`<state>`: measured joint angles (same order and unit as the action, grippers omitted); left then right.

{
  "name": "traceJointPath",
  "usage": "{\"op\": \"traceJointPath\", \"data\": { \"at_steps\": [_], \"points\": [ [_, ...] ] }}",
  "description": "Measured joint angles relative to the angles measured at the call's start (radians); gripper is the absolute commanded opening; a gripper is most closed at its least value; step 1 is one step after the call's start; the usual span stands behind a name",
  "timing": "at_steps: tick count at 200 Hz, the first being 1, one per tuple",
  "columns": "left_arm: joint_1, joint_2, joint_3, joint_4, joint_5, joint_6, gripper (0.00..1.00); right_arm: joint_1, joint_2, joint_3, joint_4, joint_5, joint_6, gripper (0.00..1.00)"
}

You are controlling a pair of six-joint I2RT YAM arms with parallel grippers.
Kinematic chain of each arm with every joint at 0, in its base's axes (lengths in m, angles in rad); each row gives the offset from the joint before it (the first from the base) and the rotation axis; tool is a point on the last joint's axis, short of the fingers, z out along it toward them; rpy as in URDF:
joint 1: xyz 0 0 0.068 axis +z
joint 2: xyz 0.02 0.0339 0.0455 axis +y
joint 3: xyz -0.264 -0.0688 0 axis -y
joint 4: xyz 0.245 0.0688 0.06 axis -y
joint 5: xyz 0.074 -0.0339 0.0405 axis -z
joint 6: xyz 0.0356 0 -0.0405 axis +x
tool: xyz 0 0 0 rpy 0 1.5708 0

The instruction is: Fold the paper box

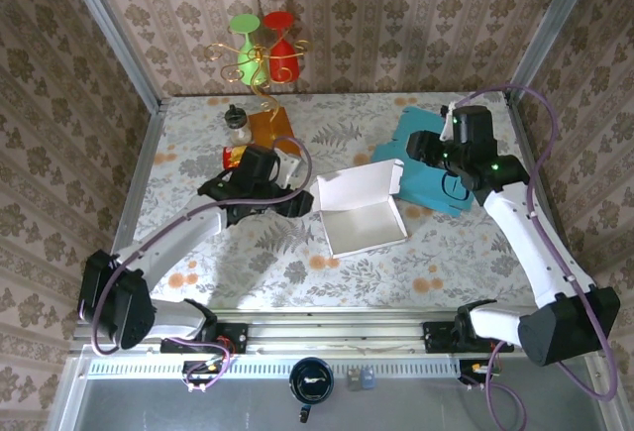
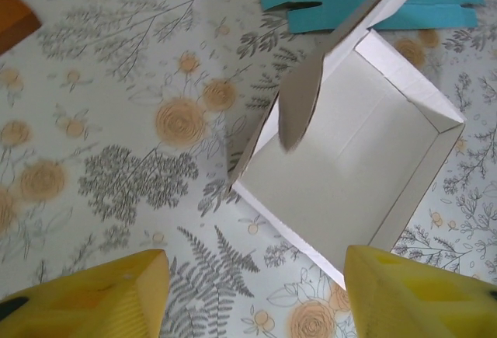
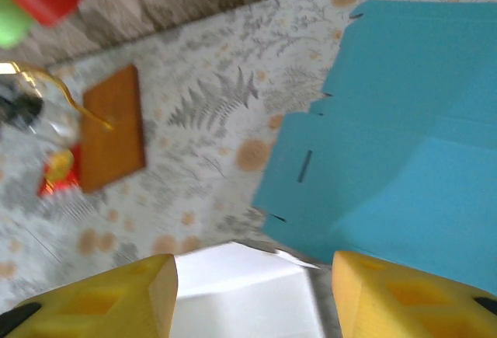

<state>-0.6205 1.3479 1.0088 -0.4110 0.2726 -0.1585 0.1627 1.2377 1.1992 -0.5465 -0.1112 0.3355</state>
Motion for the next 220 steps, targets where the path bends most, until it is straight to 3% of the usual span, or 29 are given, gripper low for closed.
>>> {"op": "traceJointPath", "data": {
  "at_steps": [46, 119, 220],
  "points": [
    [0.000, 0.105, 0.045, 0.016, 0.004, 0.083, 0.62, -0.019, 0.122, -0.021, -0.029, -0.134, -0.312, 0.61],
    [0.000, 0.186, 0.099, 0.022, 0.004, 0.115, 0.55, -0.038, 0.385, 0.061, -0.093, -0.216, -0.626, 0.61],
    [0.000, 0.238, 0.156, 0.018, 0.005, 0.117, 0.38, -0.058, 0.402, 0.094, -0.127, -0.301, -0.729, 0.33]
  ]
}}
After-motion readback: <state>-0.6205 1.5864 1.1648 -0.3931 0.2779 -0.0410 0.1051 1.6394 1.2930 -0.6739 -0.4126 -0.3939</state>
